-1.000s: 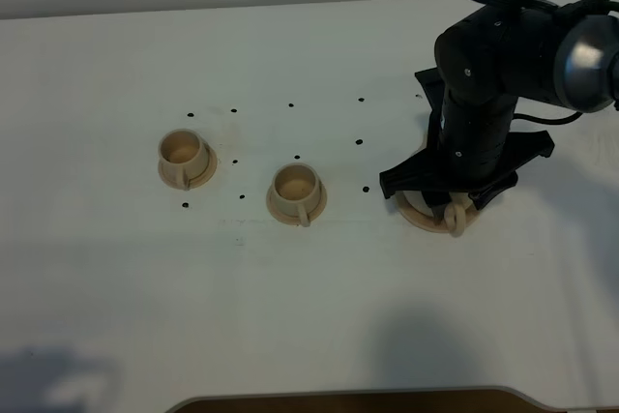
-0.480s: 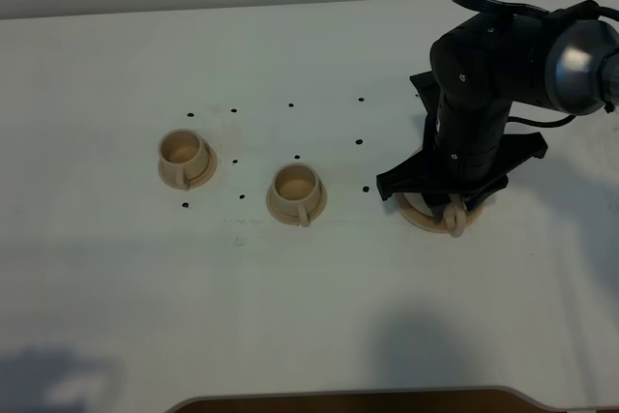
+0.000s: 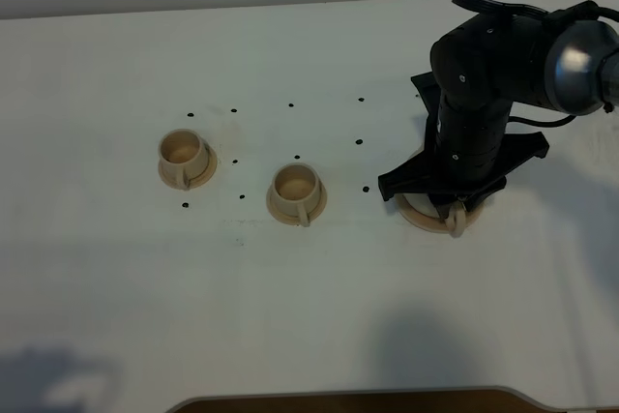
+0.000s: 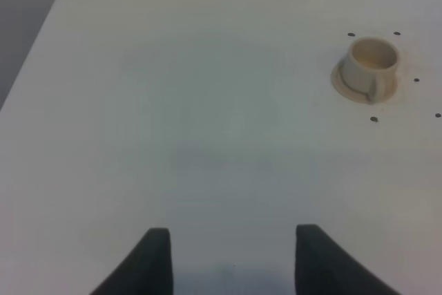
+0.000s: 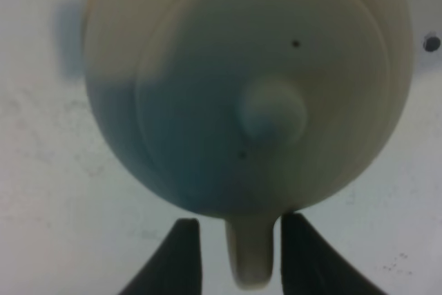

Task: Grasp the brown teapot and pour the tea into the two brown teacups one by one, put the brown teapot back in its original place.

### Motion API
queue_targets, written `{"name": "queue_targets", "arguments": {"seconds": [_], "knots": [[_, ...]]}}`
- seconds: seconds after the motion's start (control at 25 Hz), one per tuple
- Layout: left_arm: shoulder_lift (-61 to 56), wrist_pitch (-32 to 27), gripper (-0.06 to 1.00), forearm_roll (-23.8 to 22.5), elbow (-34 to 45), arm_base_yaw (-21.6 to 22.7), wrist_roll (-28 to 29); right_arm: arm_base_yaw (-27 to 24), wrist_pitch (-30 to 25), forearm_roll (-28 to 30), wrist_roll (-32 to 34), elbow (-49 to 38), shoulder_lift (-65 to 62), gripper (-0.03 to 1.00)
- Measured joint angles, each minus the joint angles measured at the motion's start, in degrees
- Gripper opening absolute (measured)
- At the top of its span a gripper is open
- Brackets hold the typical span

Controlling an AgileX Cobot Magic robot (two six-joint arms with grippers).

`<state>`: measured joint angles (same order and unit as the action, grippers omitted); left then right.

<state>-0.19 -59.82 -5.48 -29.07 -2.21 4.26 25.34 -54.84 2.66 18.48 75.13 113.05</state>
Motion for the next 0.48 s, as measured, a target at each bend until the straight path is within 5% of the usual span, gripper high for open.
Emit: {"name": "queue_targets", "arguments": {"seconds": [0.24,0.48], "knots": [[0.0,0.0,0.44,0.0,0.0,0.0,0.0,0.0,-0.3,0.2,0.0,0.2,0.2,0.27],[0.0,0.0,0.44,0.0,0.0,0.0,0.0,0.0,-0.9,1.0,-0.1,0.2,0.7,0.14]]}}
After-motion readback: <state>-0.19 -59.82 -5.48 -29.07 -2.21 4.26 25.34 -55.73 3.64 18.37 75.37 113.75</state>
